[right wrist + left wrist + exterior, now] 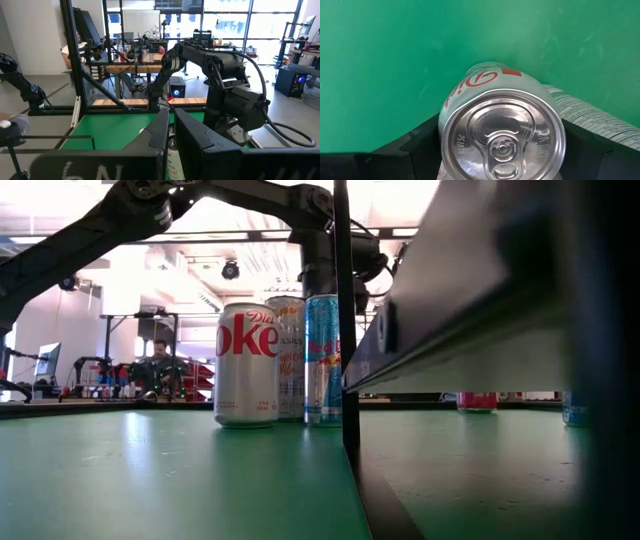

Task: Place canned beverage on shelf
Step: Adjust the red silver soda can

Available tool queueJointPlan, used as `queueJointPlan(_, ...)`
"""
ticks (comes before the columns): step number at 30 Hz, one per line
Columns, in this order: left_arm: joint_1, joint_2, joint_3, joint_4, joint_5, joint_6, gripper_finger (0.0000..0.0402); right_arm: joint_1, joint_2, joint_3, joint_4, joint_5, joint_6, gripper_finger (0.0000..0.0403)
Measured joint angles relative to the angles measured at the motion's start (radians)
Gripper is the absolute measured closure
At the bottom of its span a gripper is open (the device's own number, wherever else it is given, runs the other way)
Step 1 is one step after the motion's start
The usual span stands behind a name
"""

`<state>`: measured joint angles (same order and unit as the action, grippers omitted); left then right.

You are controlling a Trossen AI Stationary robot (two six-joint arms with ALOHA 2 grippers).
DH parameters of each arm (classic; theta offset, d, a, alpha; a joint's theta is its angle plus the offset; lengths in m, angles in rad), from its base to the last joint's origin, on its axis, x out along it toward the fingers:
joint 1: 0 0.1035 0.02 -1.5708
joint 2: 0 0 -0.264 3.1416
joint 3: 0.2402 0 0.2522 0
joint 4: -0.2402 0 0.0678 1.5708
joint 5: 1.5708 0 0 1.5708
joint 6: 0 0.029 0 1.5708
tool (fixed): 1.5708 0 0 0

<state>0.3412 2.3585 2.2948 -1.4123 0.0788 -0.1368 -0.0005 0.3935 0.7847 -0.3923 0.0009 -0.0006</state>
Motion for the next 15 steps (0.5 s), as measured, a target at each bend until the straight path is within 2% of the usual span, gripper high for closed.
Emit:
queueJointPlan(7,0.007,-0.003,0.0,0.032,-0.048,0.056,0.0119,0.0,0.0,0.0,0.0,0.0,0.0,0.038)
queueJointPlan(15,0.029,-0.007,0.0,0.046,-0.05,0.138,0.0119,0.0,0.0,0.0,0.0,0.0,0.0,0.038)
